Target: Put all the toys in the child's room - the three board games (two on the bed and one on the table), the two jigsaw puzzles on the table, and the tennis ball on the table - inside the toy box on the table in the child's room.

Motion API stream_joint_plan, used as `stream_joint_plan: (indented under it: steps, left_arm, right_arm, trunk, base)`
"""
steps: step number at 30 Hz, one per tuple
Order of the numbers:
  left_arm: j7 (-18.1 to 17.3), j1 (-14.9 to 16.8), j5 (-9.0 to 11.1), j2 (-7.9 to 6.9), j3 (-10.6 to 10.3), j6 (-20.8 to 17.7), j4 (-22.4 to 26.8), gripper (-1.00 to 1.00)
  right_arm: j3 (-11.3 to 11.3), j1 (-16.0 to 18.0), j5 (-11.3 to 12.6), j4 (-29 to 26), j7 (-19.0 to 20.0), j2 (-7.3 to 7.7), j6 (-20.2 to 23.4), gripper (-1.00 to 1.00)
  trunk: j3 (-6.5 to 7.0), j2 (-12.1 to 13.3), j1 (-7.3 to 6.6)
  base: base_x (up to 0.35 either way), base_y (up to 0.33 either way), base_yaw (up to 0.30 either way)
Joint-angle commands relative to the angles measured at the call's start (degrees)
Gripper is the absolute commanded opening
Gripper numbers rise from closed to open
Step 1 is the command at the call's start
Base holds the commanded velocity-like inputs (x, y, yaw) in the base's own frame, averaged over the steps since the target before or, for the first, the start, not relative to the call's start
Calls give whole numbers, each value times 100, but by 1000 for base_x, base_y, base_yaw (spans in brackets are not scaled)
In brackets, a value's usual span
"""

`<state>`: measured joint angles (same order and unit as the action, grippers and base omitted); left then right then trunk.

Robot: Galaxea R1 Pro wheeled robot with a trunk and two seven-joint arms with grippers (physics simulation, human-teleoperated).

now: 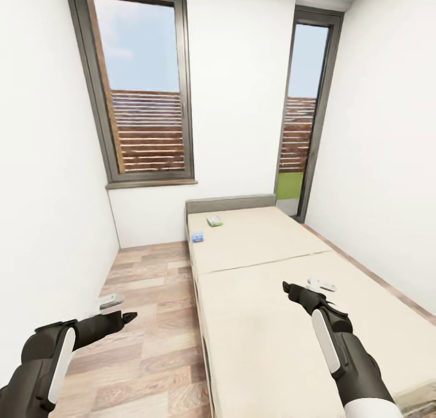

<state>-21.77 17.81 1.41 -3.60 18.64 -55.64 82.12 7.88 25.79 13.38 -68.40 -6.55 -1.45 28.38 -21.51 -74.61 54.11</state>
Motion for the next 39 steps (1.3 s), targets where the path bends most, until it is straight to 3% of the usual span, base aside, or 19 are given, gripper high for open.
stream_joint_plan:
  steps: [1, 16, 39]
  left_arm:
    - [-11, 3, 15, -1, 8, -35, 5, 100]
    - [-11, 3, 15, -1, 8, -35, 5, 100]
    - [-11, 3, 13, -1, 8, -36, 5, 100]
  right_arm:
    - [1, 5, 60, -6, -39, -4, 23, 100]
    - [-11, 5, 54, -25, -39, 0, 1, 100]
    - [-24, 5, 47, -51, -45, -5, -15, 100]
  trunk:
    - [-7, -4, 0]
    - [-7, -4, 0]
    - [-23, -4, 0]
  base:
    - [5, 5, -277]
    - [17, 56, -254]
    - [30, 24, -10]
